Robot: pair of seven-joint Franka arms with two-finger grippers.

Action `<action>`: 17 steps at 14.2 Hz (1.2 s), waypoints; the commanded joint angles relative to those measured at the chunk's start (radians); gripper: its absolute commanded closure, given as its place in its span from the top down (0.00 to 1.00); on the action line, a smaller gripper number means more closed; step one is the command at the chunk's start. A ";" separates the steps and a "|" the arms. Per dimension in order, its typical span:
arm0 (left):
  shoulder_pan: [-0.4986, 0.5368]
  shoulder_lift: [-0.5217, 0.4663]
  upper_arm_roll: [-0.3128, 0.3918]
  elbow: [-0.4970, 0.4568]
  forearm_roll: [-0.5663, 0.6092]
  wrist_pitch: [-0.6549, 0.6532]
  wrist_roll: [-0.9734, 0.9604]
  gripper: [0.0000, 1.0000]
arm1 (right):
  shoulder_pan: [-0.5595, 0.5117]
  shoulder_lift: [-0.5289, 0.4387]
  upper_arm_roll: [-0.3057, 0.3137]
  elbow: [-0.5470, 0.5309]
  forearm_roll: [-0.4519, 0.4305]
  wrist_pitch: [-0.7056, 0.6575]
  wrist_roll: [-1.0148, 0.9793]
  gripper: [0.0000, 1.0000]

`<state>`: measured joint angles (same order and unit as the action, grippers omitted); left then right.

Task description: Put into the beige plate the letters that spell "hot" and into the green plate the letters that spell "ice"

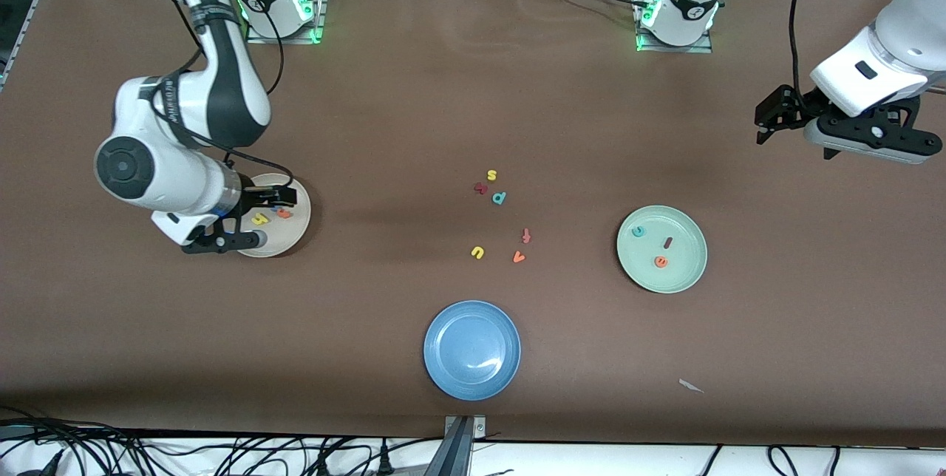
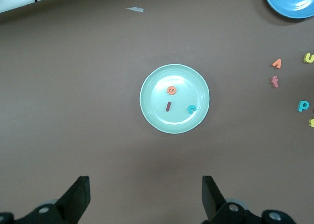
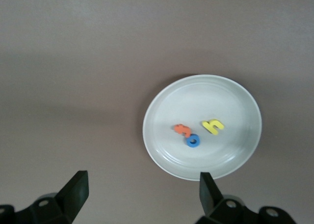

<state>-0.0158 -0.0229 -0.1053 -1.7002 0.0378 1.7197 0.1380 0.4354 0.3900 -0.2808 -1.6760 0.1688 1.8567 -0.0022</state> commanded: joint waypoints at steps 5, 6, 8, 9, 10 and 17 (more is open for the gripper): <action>-0.030 -0.019 0.038 -0.030 0.013 -0.023 0.031 1.00 | -0.214 -0.219 0.172 -0.036 -0.150 -0.183 -0.004 1.00; -0.030 -0.015 0.038 -0.030 0.010 -0.081 0.029 1.00 | -0.216 -0.247 0.172 -0.030 -0.166 -0.220 -0.005 1.00; -0.035 -0.011 0.032 -0.009 0.007 -0.107 0.018 1.00 | -0.222 -0.298 0.172 -0.016 -0.169 -0.281 -0.005 1.00; -0.038 -0.008 0.033 0.020 0.008 -0.107 0.017 1.00 | -0.234 -0.319 0.172 -0.007 -0.167 -0.300 -0.005 1.00; -0.038 -0.002 0.033 0.039 0.008 -0.112 0.012 1.00 | -0.245 -0.335 0.172 0.002 -0.163 -0.319 -0.005 1.00; -0.029 0.037 0.035 0.085 -0.022 -0.114 0.020 1.00 | -0.271 -0.370 0.173 0.108 -0.170 -0.461 -0.001 1.00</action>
<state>-0.0426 -0.0122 -0.0774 -1.6616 0.0340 1.6297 0.1461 0.1865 0.0348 -0.1294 -1.5835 0.0151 1.4219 -0.0053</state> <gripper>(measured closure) 0.000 0.000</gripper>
